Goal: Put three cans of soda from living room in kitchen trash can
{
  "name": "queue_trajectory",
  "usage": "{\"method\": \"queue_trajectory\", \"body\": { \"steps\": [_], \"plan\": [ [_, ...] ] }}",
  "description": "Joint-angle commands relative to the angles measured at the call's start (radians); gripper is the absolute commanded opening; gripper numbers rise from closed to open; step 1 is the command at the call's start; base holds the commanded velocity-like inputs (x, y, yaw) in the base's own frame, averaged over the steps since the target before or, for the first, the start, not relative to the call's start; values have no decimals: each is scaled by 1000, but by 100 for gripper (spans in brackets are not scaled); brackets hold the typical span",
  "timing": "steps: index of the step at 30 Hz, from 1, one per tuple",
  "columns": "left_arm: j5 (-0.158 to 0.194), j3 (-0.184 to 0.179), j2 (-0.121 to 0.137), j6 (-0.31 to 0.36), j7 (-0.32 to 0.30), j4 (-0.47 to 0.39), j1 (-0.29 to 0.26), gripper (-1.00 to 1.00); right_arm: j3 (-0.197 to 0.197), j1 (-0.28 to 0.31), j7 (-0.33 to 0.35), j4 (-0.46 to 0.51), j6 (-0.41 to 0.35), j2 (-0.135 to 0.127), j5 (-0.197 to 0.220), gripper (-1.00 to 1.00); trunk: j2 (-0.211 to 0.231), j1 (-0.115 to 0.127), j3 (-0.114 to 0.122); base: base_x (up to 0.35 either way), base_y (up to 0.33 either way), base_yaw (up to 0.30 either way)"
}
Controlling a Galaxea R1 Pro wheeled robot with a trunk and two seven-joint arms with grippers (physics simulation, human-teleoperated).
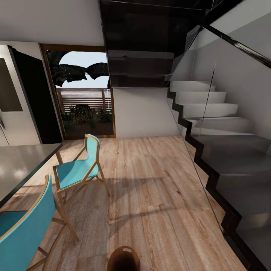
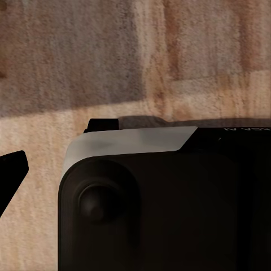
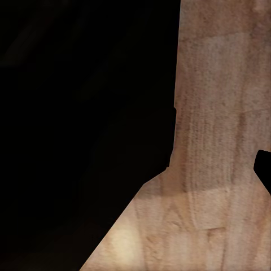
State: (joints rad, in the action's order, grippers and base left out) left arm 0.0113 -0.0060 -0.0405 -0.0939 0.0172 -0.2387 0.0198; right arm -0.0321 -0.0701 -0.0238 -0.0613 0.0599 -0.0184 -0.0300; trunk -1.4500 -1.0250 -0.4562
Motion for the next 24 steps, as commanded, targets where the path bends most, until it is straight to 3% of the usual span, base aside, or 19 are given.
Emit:
{"method": "queue_trajectory", "body": {
  "steps": [1, 24],
  "plan": [
    [0, 0, 0, 0, 0, 0, 0, 100, 0, 0, 0, 0, 0, 0, 0, 100, 0, 0, 0, 0, 0, 0],
    [0, 0, 0, 0, 0, 0, 0, 100, 0, 0, 0, 0, 0, 0, 0, 100, 0, 0, 0, 0, 0, 0]
  ]
}}
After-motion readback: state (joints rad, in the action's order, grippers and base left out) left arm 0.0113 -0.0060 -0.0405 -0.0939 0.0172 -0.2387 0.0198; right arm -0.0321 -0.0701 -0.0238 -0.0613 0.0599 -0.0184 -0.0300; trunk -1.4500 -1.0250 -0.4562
